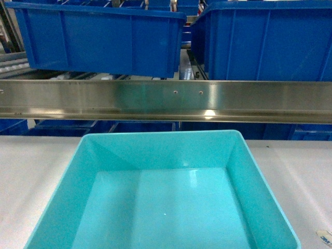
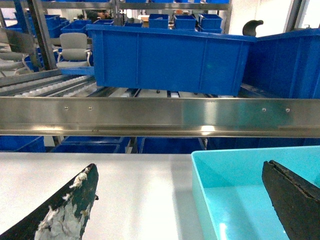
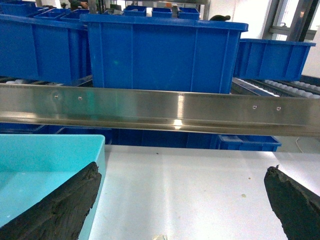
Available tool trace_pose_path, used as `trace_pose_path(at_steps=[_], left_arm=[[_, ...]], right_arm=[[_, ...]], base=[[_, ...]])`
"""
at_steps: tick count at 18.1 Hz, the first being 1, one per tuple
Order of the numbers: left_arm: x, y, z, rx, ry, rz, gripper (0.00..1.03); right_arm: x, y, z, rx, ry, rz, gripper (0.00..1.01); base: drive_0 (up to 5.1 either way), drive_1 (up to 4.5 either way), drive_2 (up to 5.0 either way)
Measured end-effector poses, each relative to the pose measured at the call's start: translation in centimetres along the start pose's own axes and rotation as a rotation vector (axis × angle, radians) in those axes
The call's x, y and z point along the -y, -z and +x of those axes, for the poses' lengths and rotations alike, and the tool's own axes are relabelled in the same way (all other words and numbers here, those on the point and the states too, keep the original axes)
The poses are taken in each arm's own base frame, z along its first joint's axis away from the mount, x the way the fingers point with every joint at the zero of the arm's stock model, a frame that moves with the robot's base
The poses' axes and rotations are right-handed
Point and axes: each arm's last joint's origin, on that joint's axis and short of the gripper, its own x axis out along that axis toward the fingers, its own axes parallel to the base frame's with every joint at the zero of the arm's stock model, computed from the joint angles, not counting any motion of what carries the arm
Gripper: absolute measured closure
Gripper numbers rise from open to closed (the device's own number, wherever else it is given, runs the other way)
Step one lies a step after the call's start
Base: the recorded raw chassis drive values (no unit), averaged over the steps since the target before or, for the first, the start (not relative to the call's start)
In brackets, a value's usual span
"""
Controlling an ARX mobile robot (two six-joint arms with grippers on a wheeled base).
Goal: Organize blue bins on left shelf correctly
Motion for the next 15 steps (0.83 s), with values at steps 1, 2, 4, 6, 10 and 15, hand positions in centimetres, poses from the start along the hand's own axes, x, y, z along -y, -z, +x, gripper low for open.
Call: trace_pose_path(at_steps=[1,2,4,6,10,15], left_arm=[[0.00,0.00,0.00,0.000,0.000,0.000,0.05],[0.00,0.00,0.00,0.000,0.000,0.000,0.05],[0.00,0.00,0.00,0.000,0.000,0.000,0.05],[0.00,0.00,0.00,0.000,0.000,0.000,0.05],[0.00,0.00,0.00,0.000,0.000,0.000,0.05],[0.00,0.03,0.00,-0.003,-0.001,0.000,0.05]], right_arm=[[0.00,0.00,0.00,0.000,0.000,0.000,0.03],[0.00,0.00,0.00,0.000,0.000,0.000,0.03],[0.00,0.00,0.00,0.000,0.000,0.000,0.03],[0.00,0.00,0.00,0.000,0.000,0.000,0.03],[0.00,0.00,0.00,0.000,0.000,0.000,0.03],[0.00,0.00,0.00,0.000,0.000,0.000,0.03]], base=[[0.0,0.00,0.0],[0.0,0.00,0.0],[0.0,0.00,0.0],[0.0,0.00,0.0],[0.0,0.00,0.0],[-0.6,0.51,0.1]])
